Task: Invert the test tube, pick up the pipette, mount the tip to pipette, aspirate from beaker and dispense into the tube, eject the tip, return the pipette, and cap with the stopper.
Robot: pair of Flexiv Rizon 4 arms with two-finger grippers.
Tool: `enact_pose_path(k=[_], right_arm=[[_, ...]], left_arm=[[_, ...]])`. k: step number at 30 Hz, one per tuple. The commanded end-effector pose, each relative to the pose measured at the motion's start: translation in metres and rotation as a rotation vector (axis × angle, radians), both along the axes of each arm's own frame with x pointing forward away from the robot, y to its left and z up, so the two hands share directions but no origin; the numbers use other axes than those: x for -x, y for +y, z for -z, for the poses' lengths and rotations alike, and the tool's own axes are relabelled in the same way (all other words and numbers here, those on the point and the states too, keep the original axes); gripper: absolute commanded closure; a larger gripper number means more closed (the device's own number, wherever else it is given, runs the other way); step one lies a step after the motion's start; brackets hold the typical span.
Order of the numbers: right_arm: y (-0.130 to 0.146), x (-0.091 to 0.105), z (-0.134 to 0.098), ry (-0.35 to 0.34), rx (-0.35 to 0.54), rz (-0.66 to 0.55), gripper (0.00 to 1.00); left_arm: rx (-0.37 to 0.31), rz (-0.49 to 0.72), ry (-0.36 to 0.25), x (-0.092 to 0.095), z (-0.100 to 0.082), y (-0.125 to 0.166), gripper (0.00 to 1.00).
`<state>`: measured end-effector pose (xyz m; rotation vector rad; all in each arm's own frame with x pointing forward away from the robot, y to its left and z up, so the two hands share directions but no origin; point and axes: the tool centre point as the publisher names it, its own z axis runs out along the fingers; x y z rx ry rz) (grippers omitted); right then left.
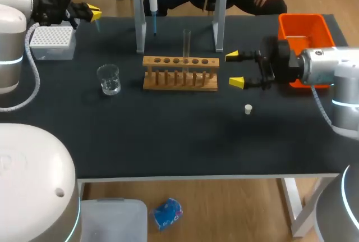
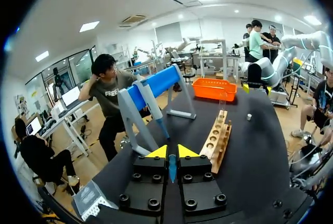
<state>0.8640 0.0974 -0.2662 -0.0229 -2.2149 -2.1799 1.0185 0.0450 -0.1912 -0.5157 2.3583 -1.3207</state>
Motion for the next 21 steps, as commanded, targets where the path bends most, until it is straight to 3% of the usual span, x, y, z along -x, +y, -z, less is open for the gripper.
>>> enact_pose_path(k=[1,9,21], right_arm=[[0.000,0.001,0.000,0.000,0.001,0.001,0.00],[0.000,0.001,0.000,0.000,0.001,0.001,0.00],[0.000,0.001,0.000,0.000,0.001,0.001,0.00]], left_arm=[[-0.003,0.006,0.006,-0.001,-0.001,0.001,1.00],[-0.013,0.012,0.029,-0.003,0.002,-0.003,1.00],[-0.050,0.179,0.069,0.047,-0.016,-0.094,1.00]])
